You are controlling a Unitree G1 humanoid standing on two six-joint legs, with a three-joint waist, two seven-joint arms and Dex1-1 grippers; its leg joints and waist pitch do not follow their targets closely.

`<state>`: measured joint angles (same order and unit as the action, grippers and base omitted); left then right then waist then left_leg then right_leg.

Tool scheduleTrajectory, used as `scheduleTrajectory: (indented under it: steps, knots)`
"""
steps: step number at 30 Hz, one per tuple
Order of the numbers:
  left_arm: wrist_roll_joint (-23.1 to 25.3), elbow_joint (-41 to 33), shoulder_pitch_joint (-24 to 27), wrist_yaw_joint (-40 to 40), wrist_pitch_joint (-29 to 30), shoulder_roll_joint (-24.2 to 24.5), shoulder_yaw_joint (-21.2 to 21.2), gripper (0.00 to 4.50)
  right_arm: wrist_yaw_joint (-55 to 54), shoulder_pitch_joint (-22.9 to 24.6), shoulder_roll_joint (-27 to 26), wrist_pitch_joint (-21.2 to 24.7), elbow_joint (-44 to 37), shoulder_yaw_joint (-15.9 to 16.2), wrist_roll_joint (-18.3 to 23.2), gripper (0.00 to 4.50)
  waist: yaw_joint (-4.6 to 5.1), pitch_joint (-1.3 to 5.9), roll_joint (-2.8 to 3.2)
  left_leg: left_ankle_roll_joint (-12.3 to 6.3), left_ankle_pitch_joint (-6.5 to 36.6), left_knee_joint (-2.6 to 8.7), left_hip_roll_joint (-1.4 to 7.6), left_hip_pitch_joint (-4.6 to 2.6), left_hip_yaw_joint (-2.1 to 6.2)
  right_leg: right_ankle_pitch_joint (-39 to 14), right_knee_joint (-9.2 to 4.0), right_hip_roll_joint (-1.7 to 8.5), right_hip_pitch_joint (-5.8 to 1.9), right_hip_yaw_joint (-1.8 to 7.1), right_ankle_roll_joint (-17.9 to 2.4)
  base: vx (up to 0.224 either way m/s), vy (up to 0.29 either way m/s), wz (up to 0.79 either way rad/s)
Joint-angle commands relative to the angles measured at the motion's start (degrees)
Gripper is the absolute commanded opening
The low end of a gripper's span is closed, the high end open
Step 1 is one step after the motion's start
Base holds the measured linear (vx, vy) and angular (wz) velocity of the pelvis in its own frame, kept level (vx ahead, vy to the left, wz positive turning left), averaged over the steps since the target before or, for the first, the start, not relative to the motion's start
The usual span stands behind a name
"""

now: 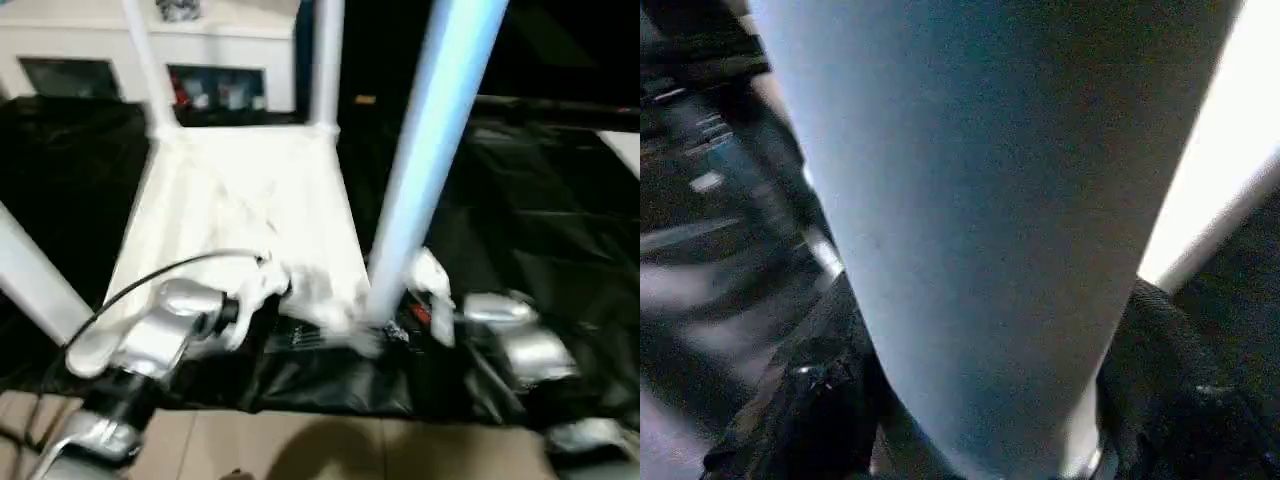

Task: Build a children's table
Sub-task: Rotate leg to tighten

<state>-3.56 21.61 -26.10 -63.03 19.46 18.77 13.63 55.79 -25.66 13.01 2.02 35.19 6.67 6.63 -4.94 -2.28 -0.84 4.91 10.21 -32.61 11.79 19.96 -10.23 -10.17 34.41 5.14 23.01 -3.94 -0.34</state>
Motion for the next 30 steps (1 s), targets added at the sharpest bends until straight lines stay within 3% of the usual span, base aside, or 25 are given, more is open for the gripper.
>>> scheduleTrajectory:
  steps: [1,2,6,11,12,13,16,19,21,22,23,24,26,28,29,30]
  knots:
    - [-0.9,-2.2,-2.7,4.7,-0.2,-3.6,-1.3,0.00,-3.4,0.4,-4.1,0.8,2.1,3.4,-2.3,2.49,0.04,2.77,-0.08,-0.14,17.6,4.28,1.16,0.16,0.62,-23.3,-5.01,2.94,-2.55,2.15,-8.2,0.000,0.000,0.00]
    - [-0.5,-2.3,-2.6,5.9,0.1,-4.3,-1.0,0.00,-5.7,0.3,-5.4,1.1,2.4,3.1,-2.5,2.49,0.09,2.79,-0.23,-0.26,17.4,4.26,1.17,0.12,0.56,-22.9,-5.08,2.93,-2.46,2.18,-8.3,0.000,0.000,0.00]
    - [2.2,-2.0,-2.6,13.3,0.5,-7.9,-0.5,0.00,-17.3,-0.3,-11.3,2.6,3.3,2.3,-4.3,2.49,0.40,2.88,0.15,-0.03,16.6,4.21,1.17,-0.05,0.48,-20.1,-4.83,2.75,-2.26,2.28,-9.0,0.000,0.000,0.00]
    - [3.3,-2.7,-2.0,15.4,0.1,-9.5,0.8,0.00,-23.6,-0.2,-13.3,2.9,2.2,2.6,-6.6,2.49,0.51,2.94,0.40,0.07,15.9,4.22,1.09,0.03,0.38,-16.9,-4.66,2.63,-2.35,2.33,-9.4,0.000,0.000,0.00]
    - [3.2,-3.0,-1.8,15.7,0.2,-9.7,1.0,0.00,-24.6,0.0,-13.4,2.9,1.4,2.7,-7.0,3.05,0.51,2.92,0.39,0.01,16.2,4.24,1.06,0.09,0.37,-16.8,-4.62,2.59,-2.39,2.32,-9.4,0.000,0.000,0.00]
    - [3.2,-3.2,-1.7,15.8,0.3,-9.8,1.0,0.00,-25.0,0.2,-13.4,3.1,1.1,2.5,-6.9,3.19,0.60,2.85,0.68,0.10,16.8,4.26,1.03,0.07,0.33,-17.1,-4.79,2.54,-2.33,2.35,-9.2,0.000,0.000,0.00]
    - [3.4,-3.1,-1.2,15.1,-0.3,-9.7,1.2,0.00,-24.0,1.1,-12.8,4.1,-0.8,2.4,-6.2,3.50,0.57,2.90,0.73,0.04,17.2,4.26,1.03,0.04,0.37,-17.0,-4.77,2.54,-2.41,2.37,-9.0,0.000,0.000,0.00]
    - [3.4,-3.0,-1.0,14.6,-0.7,-9.5,1.2,0.00,-22.1,1.8,-11.3,4.4,-2.5,2.8,-6.2,3.64,0.58,2.97,0.75,-0.18,16.4,4.27,1.11,0.07,0.35,-15.1,-4.67,2.49,-2.53,2.37,-9.3,0.000,0.000,0.00]
    - [3.2,-2.8,-0.7,13.7,-1.3,-9.0,1.1,0.00,-16.2,3.8,-6.8,4.7,-6.7,3.0,-4.7,3.86,0.50,3.08,-0.10,-1.00,15.2,4.10,1.14,0.03,0.17,-13.4,-4.56,2.40,-2.68,2.37,-9.6,0.000,0.000,0.00]
    - [3.2,-2.8,-0.7,13.7,-1.3,-9.0,1.1,0.00,-16.2,3.8,-6.8,4.7,-6.7,3.0,-4.7,3.86,0.11,3.04,0.13,-1.37,14.9,4.02,1.22,-0.12,0.18,-12.9,-4.48,2.46,-2.71,2.39,-9.6,0.000,0.000,0.00]
    - [3.2,-2.8,-0.6,13.4,-1.6,-8.7,1.0,0.00,-13.7,4.7,-4.8,4.7,-8.4,3.1,-4.0,3.86,0.01,3.13,0.22,-1.97,13.6,3.84,1.18,-0.14,-0.03,-10.7,-4.24,2.43,-2.49,2.55,-10.3,0.000,0.000,0.00]
    - [3.1,-2.7,-0.5,12.9,-2.0,-8.3,1.0,0.00,-10.5,6.0,-1.7,3.8,-10.3,2.7,-3.1,3.86,-0.07,3.13,0.20,-2.16,12.8,3.84,1.15,0.05,0.05,-9.8,-4.15,2.42,-2.73,2.51,-10.5,0.000,0.000,0.00]
    - [3.0,-2.8,-0.4,12.3,-2.3,-7.6,0.9,0.00,-6.5,7.8,2.3,3.0,-12.6,1.1,-1.7,3.86,-0.75,3.12,-0.83,-4.06,10.9,3.43,1.16,0.19,-0.24,-8.0,-3.86,2.50,-2.98,2.56,-10.7,0.000,0.000,0.00]
    - [2.7,-3.0,-0.2,11.2,-2.6,-6.9,0.9,0.00,-2.7,9.0,5.6,2.5,-13.7,-0.5,-0.2,3.86,-0.82,3.01,-0.99,-4.86,10.7,3.45,1.06,0.60,-0.13,-10.9,-4.16,2.67,-3.14,2.36,-9.9,0.000,0.000,0.00]
    - [2.5,-3.1,0.1,10.1,-3.0,-6.2,1.0,0.00,1.0,10.0,8.8,2.5,-14.4,-1.8,1.2,3.86,-0.72,2.92,-1.45,-5.00,11.1,3.49,1.07,0.61,-0.20,-12.7,-4.39,2.60,-3.06,2.28,-9.5,0.000,0.000,0.00]
    - [2.5,-3.1,0.1,10.1,-3.0,-6.2,1.0,0.00,1.0,10.0,8.8,2.5,-14.4,-1.8,1.2,3.86,-0.96,2.93,-1.25,-4.98,11.8,3.42,1.11,0.47,-0.16,-15.7,-4.63,2.78,-2.96,2.29,-8.8,0.000,0.000,0.00]
